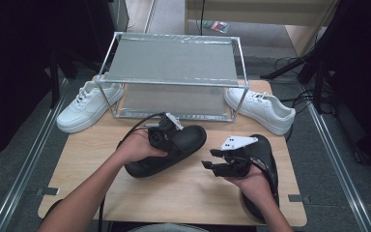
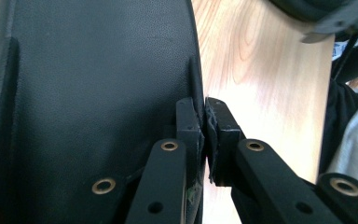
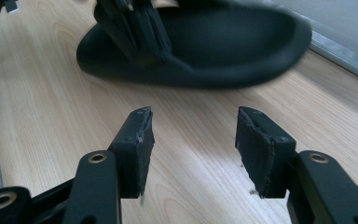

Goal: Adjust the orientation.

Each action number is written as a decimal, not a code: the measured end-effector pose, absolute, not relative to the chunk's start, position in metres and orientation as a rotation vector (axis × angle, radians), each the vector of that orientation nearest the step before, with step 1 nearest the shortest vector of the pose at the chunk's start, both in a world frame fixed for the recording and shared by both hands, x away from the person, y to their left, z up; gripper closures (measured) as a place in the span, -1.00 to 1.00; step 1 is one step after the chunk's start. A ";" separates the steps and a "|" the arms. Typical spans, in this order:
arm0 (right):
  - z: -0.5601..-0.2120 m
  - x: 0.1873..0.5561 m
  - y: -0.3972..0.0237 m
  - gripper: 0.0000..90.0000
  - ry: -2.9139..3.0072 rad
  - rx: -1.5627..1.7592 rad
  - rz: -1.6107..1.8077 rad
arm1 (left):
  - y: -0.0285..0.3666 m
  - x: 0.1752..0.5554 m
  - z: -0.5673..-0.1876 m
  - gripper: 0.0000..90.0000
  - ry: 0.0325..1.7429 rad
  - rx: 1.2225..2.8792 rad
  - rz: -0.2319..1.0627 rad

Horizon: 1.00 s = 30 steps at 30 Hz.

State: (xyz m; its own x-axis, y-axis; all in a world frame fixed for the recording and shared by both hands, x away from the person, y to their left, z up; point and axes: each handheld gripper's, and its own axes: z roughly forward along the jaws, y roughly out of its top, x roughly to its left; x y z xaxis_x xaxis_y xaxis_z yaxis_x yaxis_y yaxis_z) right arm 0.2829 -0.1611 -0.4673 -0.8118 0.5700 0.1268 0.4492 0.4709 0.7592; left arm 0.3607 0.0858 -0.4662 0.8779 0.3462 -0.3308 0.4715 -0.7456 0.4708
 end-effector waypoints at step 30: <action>-0.477 0.296 -0.158 0.01 2.616 0.899 1.246 | 0.099 0.351 -0.454 0.00 0.628 2.325 -0.164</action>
